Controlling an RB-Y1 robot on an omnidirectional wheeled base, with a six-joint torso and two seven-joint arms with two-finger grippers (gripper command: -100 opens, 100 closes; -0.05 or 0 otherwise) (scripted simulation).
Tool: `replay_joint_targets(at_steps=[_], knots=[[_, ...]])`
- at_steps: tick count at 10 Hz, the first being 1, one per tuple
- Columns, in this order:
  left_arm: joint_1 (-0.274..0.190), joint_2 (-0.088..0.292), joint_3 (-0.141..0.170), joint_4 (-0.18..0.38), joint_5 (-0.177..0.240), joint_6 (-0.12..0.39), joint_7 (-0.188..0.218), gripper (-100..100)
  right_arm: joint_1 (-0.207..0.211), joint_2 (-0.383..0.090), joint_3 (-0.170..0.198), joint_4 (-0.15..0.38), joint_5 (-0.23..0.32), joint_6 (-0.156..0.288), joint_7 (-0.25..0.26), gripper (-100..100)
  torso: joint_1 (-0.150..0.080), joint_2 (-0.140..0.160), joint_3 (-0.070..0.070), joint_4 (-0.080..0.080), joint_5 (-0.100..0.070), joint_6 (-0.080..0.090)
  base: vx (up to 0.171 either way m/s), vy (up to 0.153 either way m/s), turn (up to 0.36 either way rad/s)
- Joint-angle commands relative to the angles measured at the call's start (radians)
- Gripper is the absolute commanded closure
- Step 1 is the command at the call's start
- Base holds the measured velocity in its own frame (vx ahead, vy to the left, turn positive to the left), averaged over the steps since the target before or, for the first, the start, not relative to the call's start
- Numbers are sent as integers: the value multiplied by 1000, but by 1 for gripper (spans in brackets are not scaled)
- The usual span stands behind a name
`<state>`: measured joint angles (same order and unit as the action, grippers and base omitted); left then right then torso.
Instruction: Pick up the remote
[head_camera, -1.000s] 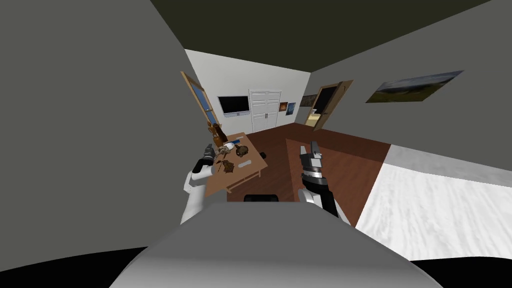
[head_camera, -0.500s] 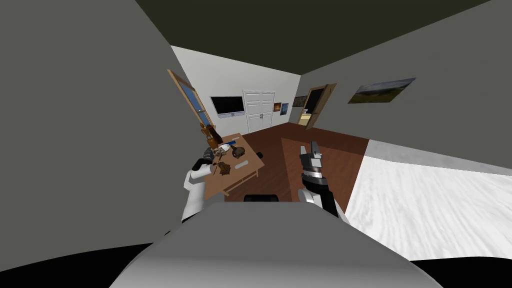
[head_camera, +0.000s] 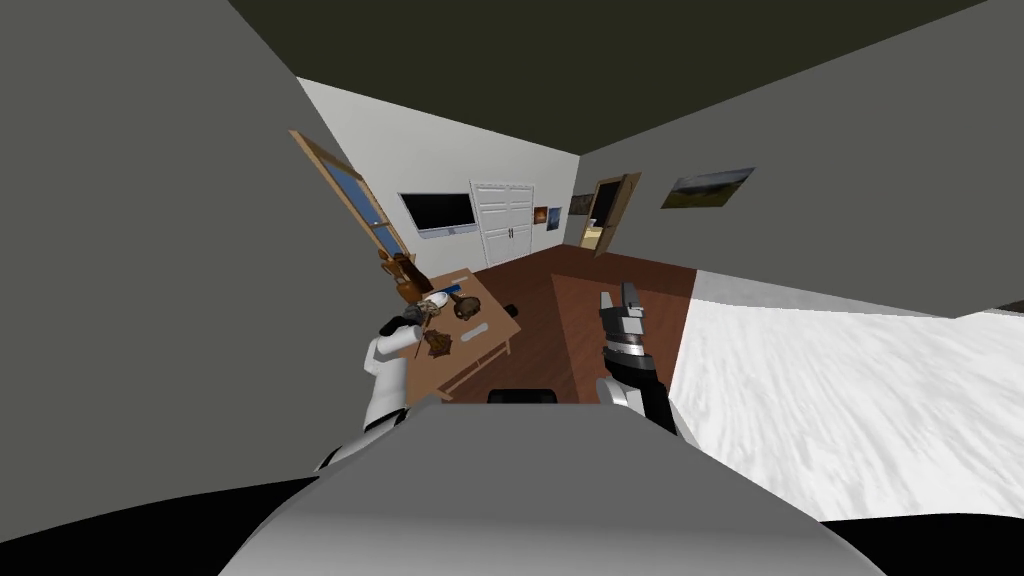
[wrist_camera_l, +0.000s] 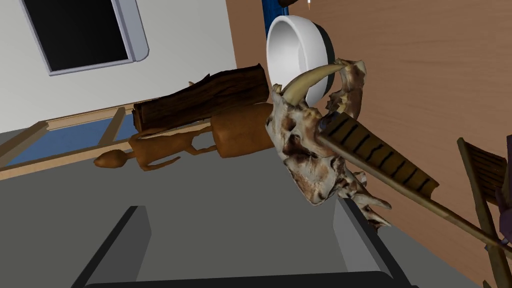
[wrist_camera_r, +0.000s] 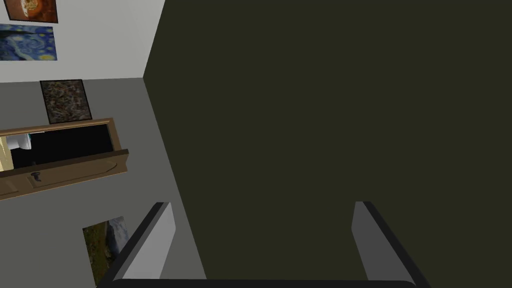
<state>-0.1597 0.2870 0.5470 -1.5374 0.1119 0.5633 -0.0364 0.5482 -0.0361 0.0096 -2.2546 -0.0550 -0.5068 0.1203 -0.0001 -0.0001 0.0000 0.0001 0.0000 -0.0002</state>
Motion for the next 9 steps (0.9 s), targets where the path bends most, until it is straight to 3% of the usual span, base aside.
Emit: replay_joint_targets(at_steps=[1, 2, 3, 4, 6, 7, 8, 9], knots=[[-18, 2, 14, 50, -4, 41, 5, -100, 0, 0, 0, 0, 0, 0, 0, 0, 0, 0, 0, 0, 0, 0, -7, -6, -148], [-46, 16, 42, 95, -2, 69, 15, -100, 0, 0, 0, 0, 0, 0, 0, 0, 0, 0, 0, 0, 0, -1, -6, -15, -223], [-46, 16, 42, 123, -2, 89, 15, -100, 0, 0, 0, 0, 0, 0, 0, 0, 0, 0, 0, 0, 0, 0, -3, -9, -138], [-72, 30, 68, 157, 0, 120, 25, -100, 0, 0, 0, 0, 0, 0, 0, 0, 0, 0, 0, 0, 0, -1, 0, -14, -249], [-72, 30, 68, 191, 0, 136, 25, -100, 0, 0, 0, 0, 0, 0, 0, 0, 0, 0, 0, 0, 0, -1, 1, -5, -54], [-96, 45, 92, 230, 3, 179, 37, -100, 0, 0, 0, 0, 0, 0, 0, 0, 1, 0, 0, 0, 0, -2, 2, -11, -210], [-96, 45, 92, 259, 3, 179, 37, -100, 0, 0, 0, 0, 0, 0, 0, 0, 0, -1, 0, 0, 0, 0, 5, -5, -166], [-118, 61, 114, 285, 5, 220, 50, -100, 0, 0, 0, 0, 0, 0, 0, 0, 0, -1, 0, 0, 0, -1, 10, -13, -234]])
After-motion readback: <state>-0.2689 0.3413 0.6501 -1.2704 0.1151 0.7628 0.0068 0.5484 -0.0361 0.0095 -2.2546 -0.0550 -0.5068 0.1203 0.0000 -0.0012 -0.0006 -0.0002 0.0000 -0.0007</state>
